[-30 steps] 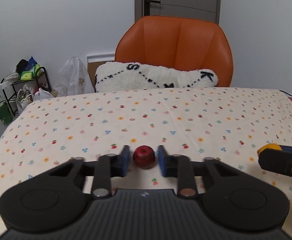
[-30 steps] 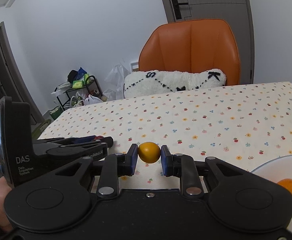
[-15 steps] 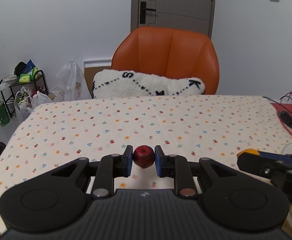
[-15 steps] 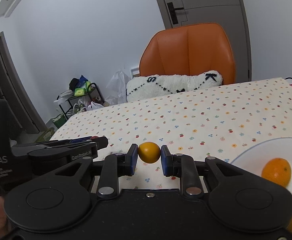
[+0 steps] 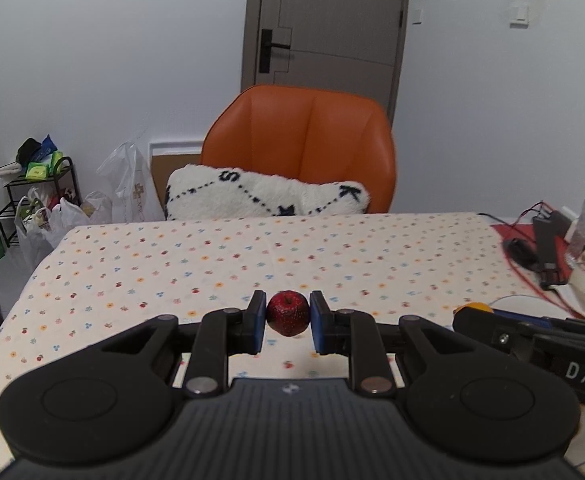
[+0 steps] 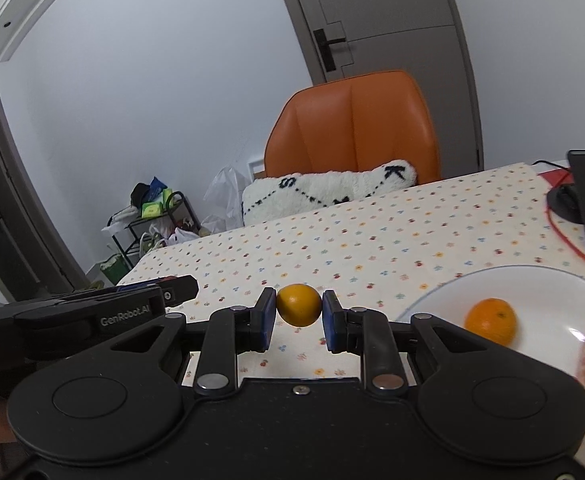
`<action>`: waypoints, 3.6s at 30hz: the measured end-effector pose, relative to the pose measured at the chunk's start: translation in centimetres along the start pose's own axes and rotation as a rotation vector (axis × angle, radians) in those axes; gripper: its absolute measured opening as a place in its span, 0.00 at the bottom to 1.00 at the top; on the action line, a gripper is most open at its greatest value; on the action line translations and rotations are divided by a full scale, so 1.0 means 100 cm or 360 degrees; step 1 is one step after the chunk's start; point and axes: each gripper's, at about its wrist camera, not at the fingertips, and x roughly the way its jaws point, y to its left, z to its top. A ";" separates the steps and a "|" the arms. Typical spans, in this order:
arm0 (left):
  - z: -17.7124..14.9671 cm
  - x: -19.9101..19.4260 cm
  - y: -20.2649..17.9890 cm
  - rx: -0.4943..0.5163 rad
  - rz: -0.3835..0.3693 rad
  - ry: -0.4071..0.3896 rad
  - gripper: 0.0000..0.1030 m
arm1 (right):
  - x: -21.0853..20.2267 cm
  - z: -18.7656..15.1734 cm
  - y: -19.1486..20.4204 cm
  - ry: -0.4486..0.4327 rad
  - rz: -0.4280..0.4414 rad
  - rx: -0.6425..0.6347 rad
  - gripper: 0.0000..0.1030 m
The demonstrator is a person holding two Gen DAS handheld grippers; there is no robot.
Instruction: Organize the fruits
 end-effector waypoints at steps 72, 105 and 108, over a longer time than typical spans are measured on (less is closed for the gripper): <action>-0.043 -0.034 -0.088 0.0098 -0.0250 0.0135 0.69 | -0.082 -0.032 -0.119 -0.0098 -0.0385 0.0245 0.39; -0.048 -0.136 -0.007 -0.0082 -0.0042 -0.0008 0.93 | -0.138 -0.042 -0.023 -0.0140 -0.0153 0.0067 1.00; -0.050 -0.147 -0.004 -0.0091 -0.0046 -0.0024 0.94 | -0.145 -0.044 -0.016 -0.0140 -0.0139 0.0053 1.00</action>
